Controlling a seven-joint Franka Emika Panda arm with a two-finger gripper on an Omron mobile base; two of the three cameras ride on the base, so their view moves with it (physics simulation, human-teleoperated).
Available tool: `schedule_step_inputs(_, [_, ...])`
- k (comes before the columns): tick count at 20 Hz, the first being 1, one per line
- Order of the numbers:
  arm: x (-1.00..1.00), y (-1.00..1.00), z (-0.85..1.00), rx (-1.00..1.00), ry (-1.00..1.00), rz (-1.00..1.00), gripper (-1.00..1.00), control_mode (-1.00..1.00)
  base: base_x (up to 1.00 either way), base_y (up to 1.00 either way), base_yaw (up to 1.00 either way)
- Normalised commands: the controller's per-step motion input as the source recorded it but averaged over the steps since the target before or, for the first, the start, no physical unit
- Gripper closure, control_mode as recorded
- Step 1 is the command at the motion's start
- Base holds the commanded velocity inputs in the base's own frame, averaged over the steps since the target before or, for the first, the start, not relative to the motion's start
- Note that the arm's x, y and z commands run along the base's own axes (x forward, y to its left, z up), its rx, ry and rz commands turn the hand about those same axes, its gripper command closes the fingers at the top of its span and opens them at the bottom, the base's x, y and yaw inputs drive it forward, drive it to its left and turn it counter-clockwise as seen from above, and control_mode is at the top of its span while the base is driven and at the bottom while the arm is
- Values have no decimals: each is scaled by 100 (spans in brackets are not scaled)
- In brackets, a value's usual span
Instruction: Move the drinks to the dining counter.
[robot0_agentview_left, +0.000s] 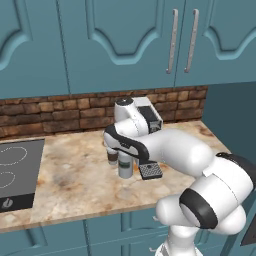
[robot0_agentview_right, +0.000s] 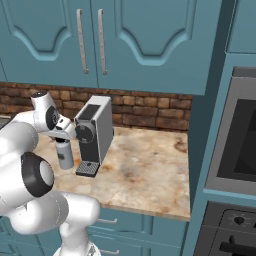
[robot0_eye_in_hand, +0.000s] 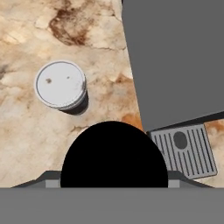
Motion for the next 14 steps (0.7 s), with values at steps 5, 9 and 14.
schedule_step_inputs(5, [-9,0,18,0,0,0,100,-100,0,0,0])
schedule_step_inputs(9, [-13,0,51,0,0,0,100,-100,0,0,0])
schedule_step_inputs(14, [-5,0,59,0,0,0,100,-100,0,0,0])
